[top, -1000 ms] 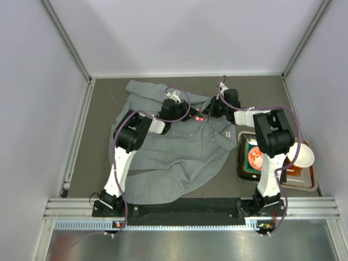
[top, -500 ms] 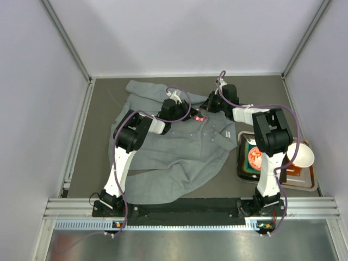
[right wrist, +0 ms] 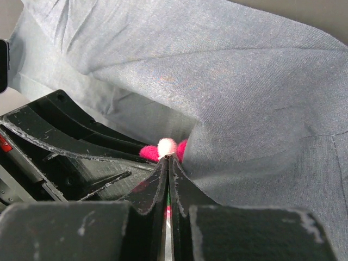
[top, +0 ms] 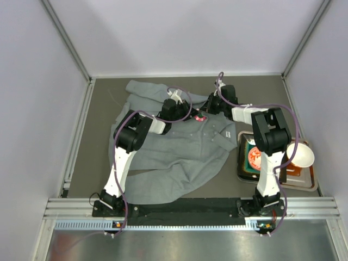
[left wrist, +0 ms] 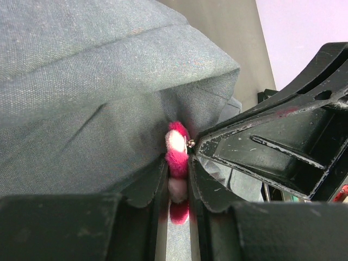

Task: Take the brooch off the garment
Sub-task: Open the brooch with the flattened clothing.

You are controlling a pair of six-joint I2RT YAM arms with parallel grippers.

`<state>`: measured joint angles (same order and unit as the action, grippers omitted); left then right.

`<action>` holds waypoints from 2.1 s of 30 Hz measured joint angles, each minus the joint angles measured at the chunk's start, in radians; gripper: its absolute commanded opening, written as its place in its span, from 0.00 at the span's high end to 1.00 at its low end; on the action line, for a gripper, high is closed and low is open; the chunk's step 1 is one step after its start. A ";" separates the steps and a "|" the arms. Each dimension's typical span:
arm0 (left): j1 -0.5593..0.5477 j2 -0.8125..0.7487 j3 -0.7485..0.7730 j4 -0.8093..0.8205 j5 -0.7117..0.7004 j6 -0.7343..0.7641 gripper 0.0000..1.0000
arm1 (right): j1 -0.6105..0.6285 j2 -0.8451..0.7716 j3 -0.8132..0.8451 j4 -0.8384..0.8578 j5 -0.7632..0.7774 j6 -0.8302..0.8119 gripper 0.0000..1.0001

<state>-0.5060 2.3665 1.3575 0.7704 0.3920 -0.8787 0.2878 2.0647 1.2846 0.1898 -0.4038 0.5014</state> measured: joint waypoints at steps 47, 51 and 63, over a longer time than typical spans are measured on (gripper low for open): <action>0.005 -0.019 -0.039 0.023 0.007 -0.021 0.58 | 0.011 0.014 -0.017 0.026 0.048 -0.027 1.00; 0.006 -0.019 -0.041 0.026 0.013 -0.035 0.60 | 0.011 0.014 -0.017 0.026 0.051 -0.027 1.00; 0.008 -0.019 -0.041 0.019 0.012 -0.059 0.60 | 0.011 0.014 -0.018 0.027 0.053 -0.026 1.00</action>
<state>-0.4984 2.3478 1.3163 0.7895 0.4042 -0.9379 0.2993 2.0785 1.2667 0.2165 -0.3511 0.4751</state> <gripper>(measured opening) 0.383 0.004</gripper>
